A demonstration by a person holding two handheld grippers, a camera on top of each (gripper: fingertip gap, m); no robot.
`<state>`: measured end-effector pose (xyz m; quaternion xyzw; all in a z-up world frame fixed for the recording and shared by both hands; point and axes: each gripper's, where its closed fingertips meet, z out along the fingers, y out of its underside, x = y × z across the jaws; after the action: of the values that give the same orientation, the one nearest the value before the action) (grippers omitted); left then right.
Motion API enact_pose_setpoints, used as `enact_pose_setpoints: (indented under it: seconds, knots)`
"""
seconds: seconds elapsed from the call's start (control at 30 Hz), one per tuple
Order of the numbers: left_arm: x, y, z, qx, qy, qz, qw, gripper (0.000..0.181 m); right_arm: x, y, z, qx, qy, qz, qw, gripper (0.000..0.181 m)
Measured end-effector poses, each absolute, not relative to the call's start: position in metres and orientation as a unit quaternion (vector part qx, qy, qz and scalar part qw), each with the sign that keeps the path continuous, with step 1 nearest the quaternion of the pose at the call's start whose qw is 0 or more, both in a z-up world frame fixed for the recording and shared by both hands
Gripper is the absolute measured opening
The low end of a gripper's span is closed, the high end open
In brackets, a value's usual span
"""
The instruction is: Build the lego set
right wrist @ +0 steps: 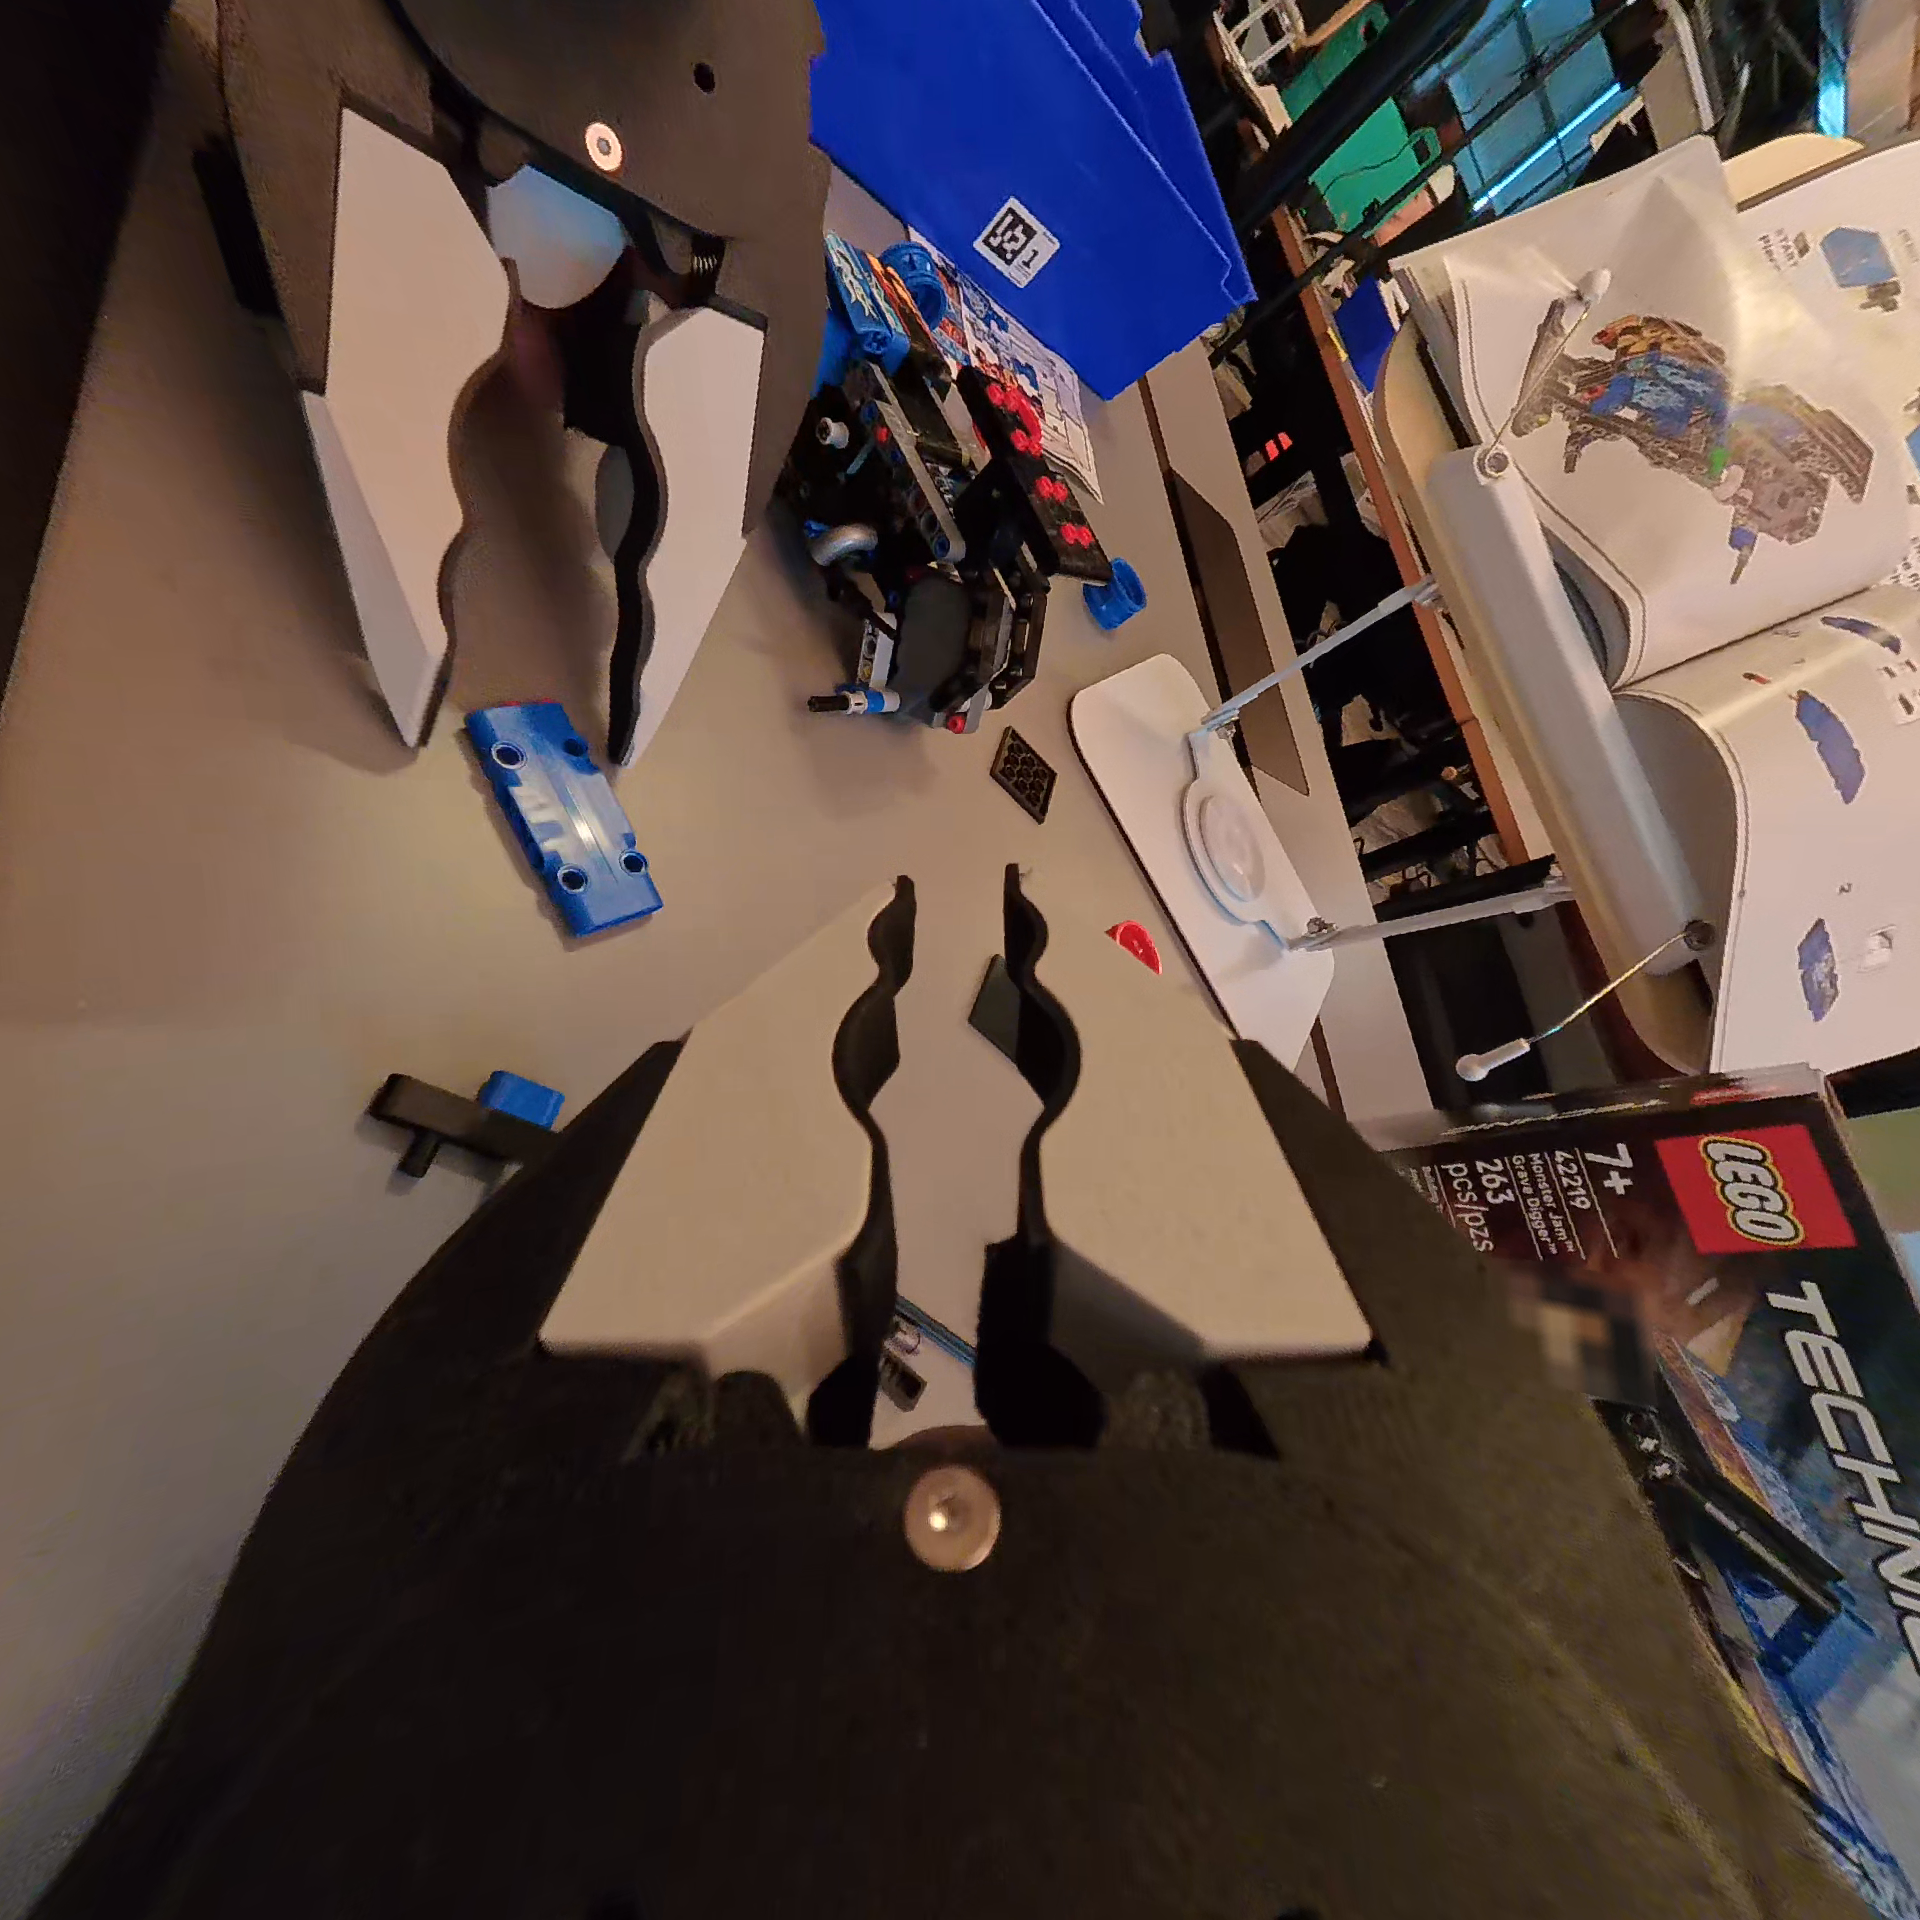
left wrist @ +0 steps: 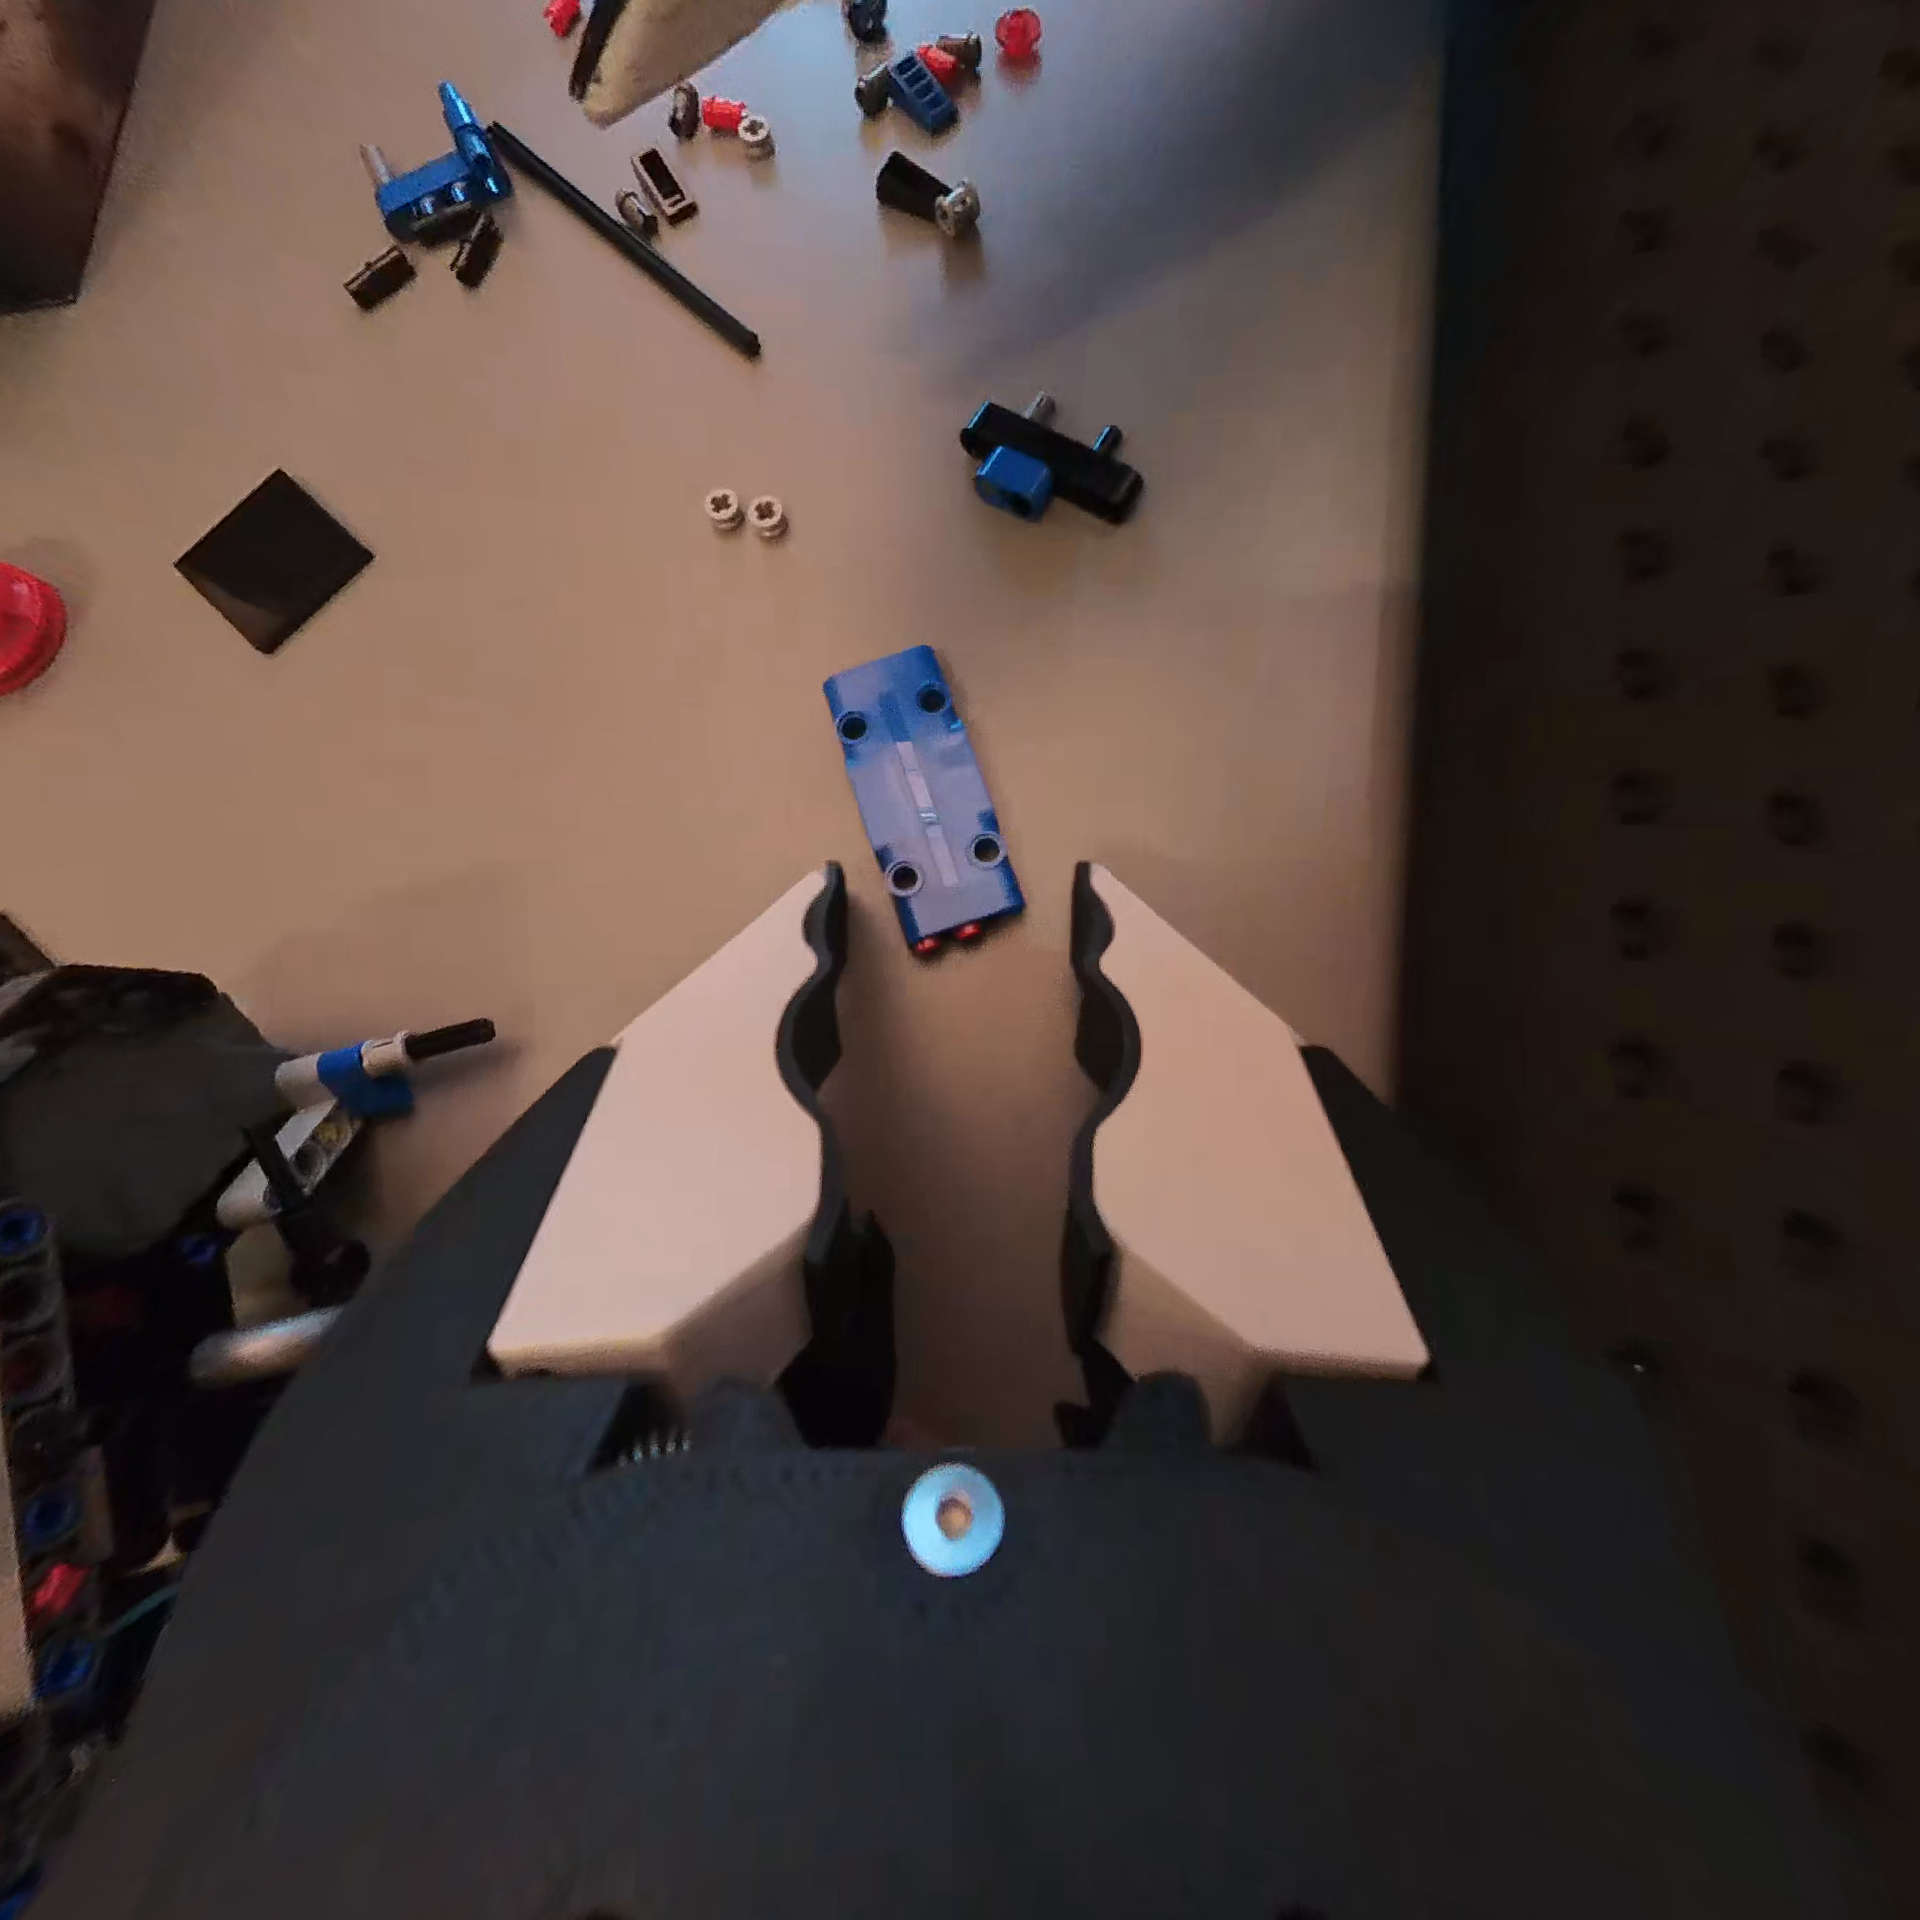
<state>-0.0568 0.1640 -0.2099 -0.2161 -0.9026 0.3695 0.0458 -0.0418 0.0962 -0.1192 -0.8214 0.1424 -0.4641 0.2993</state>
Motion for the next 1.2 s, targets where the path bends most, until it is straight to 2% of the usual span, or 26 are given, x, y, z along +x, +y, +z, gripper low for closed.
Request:
enact_pose_setpoints:
  seconds: [0.23, 0.4, 0.5, 0.6, 0.8, 0.97, 1.03, 1.2]
  knots:
    - [-0.049, 0.196, -0.168, -0.245, -0.886, 0.393, 0.017, 0.042, -0.042, 0.09, -0.12, -0.82, 0.153, -0.459, 0.306, 0.016]
    - [0.032, 0.237, -0.107, -0.161, -0.885, 0.42, -0.116, 0.039, -0.04, 0.085, -0.125, -0.822, 0.165, -0.453, 0.304, 0.017]
    - [0.105, 0.273, -0.082, -0.089, -0.889, 0.389, -0.223, 0.037, -0.038, 0.084, -0.128, -0.823, 0.169, -0.45, 0.302, 0.016]
    - [0.166, 0.293, -0.078, -0.033, -0.903, 0.34, -0.259, 0.039, -0.037, 0.083, -0.133, -0.827, 0.173, -0.445, 0.297, 0.016]
    - [0.265, 0.285, -0.107, -0.054, -0.95, 0.18, -0.25, 0.048, -0.036, 0.081, -0.137, -0.829, 0.178, -0.441, 0.293, 0.017]
    - [0.316, 0.278, -0.147, -0.086, -0.978, 0.06, -0.183, 0.06, -0.036, 0.077, -0.135, -0.825, 0.189, -0.439, 0.302, 0.017]
    - [0.333, 0.279, -0.161, -0.086, -0.978, 0.014, -0.19, 0.06, -0.037, 0.077, -0.134, -0.824, 0.19, -0.436, 0.308, 0.017]
    - [0.33, 0.271, -0.176, -0.142, -0.98, 0.042, -0.133, 0.055, -0.039, 0.079, -0.132, -0.824, 0.188, -0.429, 0.321, 0.017]
